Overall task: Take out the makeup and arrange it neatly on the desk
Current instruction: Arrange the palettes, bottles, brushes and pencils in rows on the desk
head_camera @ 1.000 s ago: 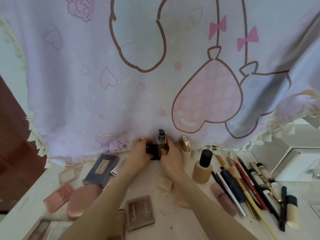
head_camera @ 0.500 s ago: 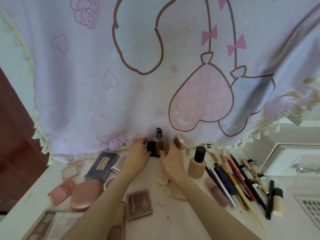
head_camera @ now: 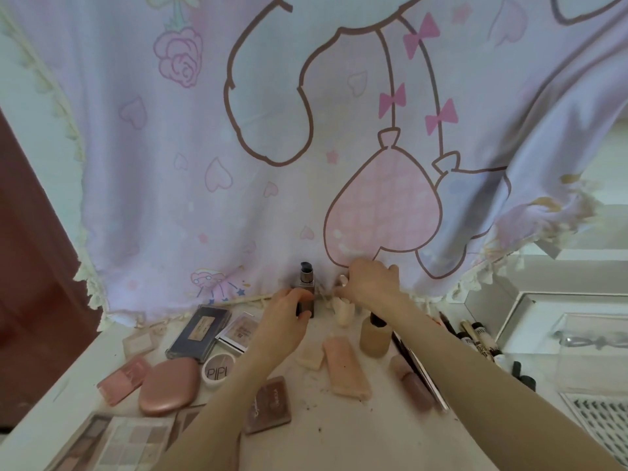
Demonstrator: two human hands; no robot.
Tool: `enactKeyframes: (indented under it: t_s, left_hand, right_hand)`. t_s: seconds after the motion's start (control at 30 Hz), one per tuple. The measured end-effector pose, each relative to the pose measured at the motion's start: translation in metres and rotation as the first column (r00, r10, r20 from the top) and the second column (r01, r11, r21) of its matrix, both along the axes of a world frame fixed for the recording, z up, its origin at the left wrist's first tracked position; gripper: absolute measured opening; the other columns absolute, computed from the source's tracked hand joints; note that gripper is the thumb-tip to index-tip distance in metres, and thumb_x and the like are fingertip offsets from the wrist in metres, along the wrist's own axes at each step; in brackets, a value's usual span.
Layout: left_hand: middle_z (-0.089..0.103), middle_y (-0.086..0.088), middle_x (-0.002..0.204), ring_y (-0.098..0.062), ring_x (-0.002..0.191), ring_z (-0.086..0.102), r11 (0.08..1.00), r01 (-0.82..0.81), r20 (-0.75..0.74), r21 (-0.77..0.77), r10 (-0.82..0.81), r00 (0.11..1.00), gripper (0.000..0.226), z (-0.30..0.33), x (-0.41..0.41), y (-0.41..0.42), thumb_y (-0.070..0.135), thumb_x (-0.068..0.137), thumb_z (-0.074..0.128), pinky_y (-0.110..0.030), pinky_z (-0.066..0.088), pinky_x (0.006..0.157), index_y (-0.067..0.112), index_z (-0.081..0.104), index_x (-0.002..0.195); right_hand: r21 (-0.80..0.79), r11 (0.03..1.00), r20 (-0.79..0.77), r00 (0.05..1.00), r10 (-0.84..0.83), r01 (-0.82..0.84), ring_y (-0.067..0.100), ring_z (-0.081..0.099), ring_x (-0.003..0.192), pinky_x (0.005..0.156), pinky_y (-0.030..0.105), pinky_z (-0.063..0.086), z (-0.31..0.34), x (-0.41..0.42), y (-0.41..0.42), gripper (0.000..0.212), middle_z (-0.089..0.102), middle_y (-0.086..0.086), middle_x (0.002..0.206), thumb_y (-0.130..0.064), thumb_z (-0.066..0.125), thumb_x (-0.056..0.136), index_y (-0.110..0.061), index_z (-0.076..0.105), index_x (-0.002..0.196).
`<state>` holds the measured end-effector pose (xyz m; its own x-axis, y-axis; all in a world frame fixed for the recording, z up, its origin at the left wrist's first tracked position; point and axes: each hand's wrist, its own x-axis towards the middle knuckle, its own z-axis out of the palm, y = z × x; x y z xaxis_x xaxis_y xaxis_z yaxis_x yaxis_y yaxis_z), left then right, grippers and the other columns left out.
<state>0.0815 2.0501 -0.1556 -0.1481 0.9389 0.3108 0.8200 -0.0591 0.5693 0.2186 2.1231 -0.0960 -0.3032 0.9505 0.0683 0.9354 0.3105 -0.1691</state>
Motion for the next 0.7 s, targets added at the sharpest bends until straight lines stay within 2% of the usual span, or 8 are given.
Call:
enactKeyframes:
  t_s: [0.17,0.23,0.3,0.4,0.5,0.57,0.63,0.7]
  left_hand:
    - [0.054,-0.004,0.112,-0.02,0.101,0.05,1.0,0.006,-0.003,-0.009,-0.006,1.0,0.025,0.004,-0.003,0.002,0.008,0.088,0.054,-0.015,0.032,0.077,0.013,0.059,0.112]
    - [0.055,-0.004,0.112,-0.021,0.102,0.05,1.0,0.015,-0.002,-0.01,-0.015,1.0,0.025,0.006,-0.003,0.003,0.008,0.088,0.055,-0.018,0.033,0.078,0.014,0.059,0.113]
    - [0.055,-0.005,0.112,-0.022,0.102,0.051,1.0,0.019,-0.001,-0.013,-0.019,1.0,0.026,0.01,-0.002,0.004,0.008,0.088,0.055,-0.019,0.034,0.078,0.013,0.059,0.114]
    - [0.054,-0.006,0.11,-0.022,0.101,0.051,0.999,0.024,-0.006,-0.026,-0.024,1.0,0.026,0.017,0.0,0.001,0.009,0.089,0.054,-0.018,0.032,0.077,0.012,0.058,0.114]
    - [0.051,-0.004,0.114,-0.02,0.108,0.048,0.999,0.035,-0.034,-0.039,-0.036,0.999,0.024,0.011,0.009,-0.014,0.014,0.09,0.053,-0.015,0.03,0.082,0.015,0.057,0.114]
    - [0.044,-0.001,0.126,-0.017,0.119,0.041,0.996,0.013,-0.084,-0.085,-0.02,0.996,0.03,-0.003,0.027,-0.03,0.024,0.094,0.049,-0.017,0.029,0.092,0.02,0.051,0.123]
    - [0.031,-0.005,0.142,-0.022,0.131,0.029,0.981,-0.069,-0.193,-0.181,0.033,0.981,0.042,-0.019,0.049,-0.044,0.034,0.097,0.039,-0.027,0.027,0.104,0.019,0.037,0.136]
    - [0.009,-0.014,0.153,-0.032,0.141,0.007,0.944,-0.152,-0.287,-0.292,0.065,0.956,0.059,-0.031,0.071,-0.051,0.041,0.098,0.029,-0.037,0.012,0.114,0.011,0.013,0.146]
  right_hand:
    - [-0.074,0.997,0.086,0.996,0.017,-0.01,0.024,0.054,0.106,0.1,0.044,0.026,-0.009,-0.01,0.013,0.03,0.057,0.003,0.107,-0.039,0.06,0.083,-0.015,0.053,0.101]
    - [-0.039,0.999,0.112,0.993,0.03,-0.025,0.024,0.055,0.103,0.102,0.045,0.024,-0.011,-0.011,0.015,0.012,0.054,0.003,0.094,-0.024,0.054,0.085,-0.013,0.049,0.087]
    - [-0.025,0.999,0.116,0.992,0.04,-0.037,0.026,0.055,0.102,0.102,0.045,0.025,-0.01,-0.01,0.013,0.015,0.048,0.002,0.084,-0.013,0.047,0.085,-0.014,0.04,0.072]
    - [0.007,0.998,0.056,0.996,0.064,-0.065,0.027,0.055,0.101,0.094,0.038,0.03,-0.005,-0.008,0.01,0.003,0.057,0.007,0.104,-0.013,0.045,0.086,-0.013,0.047,0.084]
    - [0.047,0.998,-0.08,0.995,0.053,-0.049,0.025,0.054,0.09,0.076,0.03,0.034,0.005,0.002,0.004,0.015,0.06,0.007,0.104,-0.02,0.052,0.085,-0.013,0.051,0.098]
    - [0.047,0.999,-0.263,0.964,0.036,-0.024,0.023,0.052,0.083,0.068,0.029,0.038,0.013,0.012,-0.003,0.027,0.06,0.006,0.099,-0.021,0.058,0.081,-0.013,0.052,0.106]
    - [0.035,0.999,-0.492,0.87,0.026,-0.01,0.022,0.053,0.084,0.068,0.029,0.041,0.018,0.022,-0.013,0.033,0.058,0.004,0.096,-0.022,0.061,0.08,-0.014,0.052,0.11]
    - [0.016,1.0,-0.689,0.724,0.011,0.0,0.021,0.054,0.087,0.067,0.026,0.041,0.019,0.032,-0.026,0.032,0.056,0.002,0.094,-0.021,0.061,0.081,-0.013,0.052,0.111]
